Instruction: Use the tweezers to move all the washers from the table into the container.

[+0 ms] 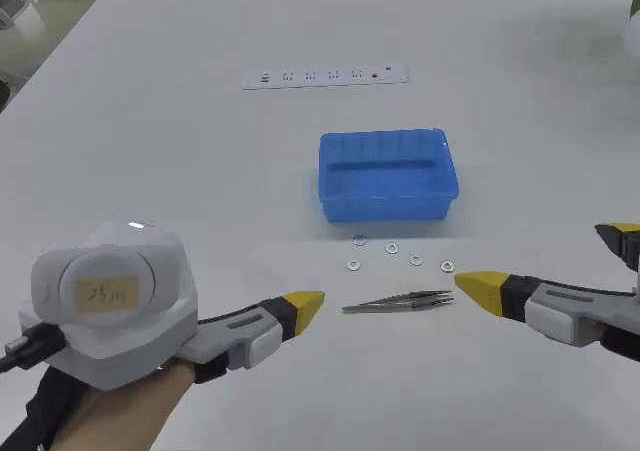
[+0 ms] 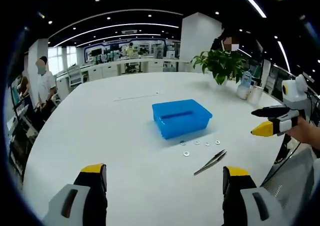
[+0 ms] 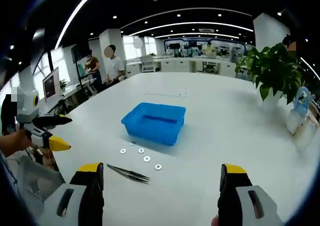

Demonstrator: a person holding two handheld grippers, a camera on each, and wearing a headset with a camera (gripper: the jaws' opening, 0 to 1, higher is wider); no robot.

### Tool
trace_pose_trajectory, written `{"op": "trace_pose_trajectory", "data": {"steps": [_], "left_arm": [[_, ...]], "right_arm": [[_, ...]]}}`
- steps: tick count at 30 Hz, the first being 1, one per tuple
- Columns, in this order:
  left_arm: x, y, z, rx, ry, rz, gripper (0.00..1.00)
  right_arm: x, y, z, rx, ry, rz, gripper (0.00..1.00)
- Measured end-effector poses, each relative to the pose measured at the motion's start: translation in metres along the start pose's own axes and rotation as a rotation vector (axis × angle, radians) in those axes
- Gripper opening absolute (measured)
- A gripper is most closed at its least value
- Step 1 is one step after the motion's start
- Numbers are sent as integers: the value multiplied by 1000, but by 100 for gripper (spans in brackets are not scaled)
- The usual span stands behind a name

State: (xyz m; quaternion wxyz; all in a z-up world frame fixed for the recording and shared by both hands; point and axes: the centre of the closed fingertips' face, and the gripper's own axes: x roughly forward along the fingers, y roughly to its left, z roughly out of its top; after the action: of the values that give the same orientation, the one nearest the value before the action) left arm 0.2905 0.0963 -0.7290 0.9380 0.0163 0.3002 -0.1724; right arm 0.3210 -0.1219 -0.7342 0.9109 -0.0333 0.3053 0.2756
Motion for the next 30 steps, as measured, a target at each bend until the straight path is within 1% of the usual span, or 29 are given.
{"op": "trace_pose_trajectory", "data": {"steps": [3, 4, 6, 7, 9, 12, 17, 21, 24, 30], "left_arm": [[0, -2, 0, 0, 2, -7, 99], [0, -2, 0, -5, 3, -9, 98], [0, -2, 2, -15, -3, -13, 90], [0, -2, 4, -20, -11, -11, 89], [0, -1, 4, -19, -10, -12, 92], [0, 0, 1, -8, 5, -7, 92], [0, 0, 2, -11, 2, -3, 93], [1, -2, 1, -18, 1, -10, 93], [3, -5, 0, -11, 7, -17, 92], [4, -5, 0, -9, 8, -21, 91]], "right_arm": [[0, 0, 0, 2, 2, 2, 95], [0, 0, 0, 2, 1, 3, 95], [0, 0, 0, 0, 1, 3, 95], [0, 0, 0, 0, 0, 4, 95], [0, -1, 0, 1, -2, 4, 95], [0, -2, 1, 3, -4, 1, 95], [0, -3, 1, 5, -4, 0, 95], [0, -3, 0, 5, -3, 0, 95], [1, -4, 1, -2, -4, -4, 95], [0, -8, 1, -9, -16, -23, 94]]}}
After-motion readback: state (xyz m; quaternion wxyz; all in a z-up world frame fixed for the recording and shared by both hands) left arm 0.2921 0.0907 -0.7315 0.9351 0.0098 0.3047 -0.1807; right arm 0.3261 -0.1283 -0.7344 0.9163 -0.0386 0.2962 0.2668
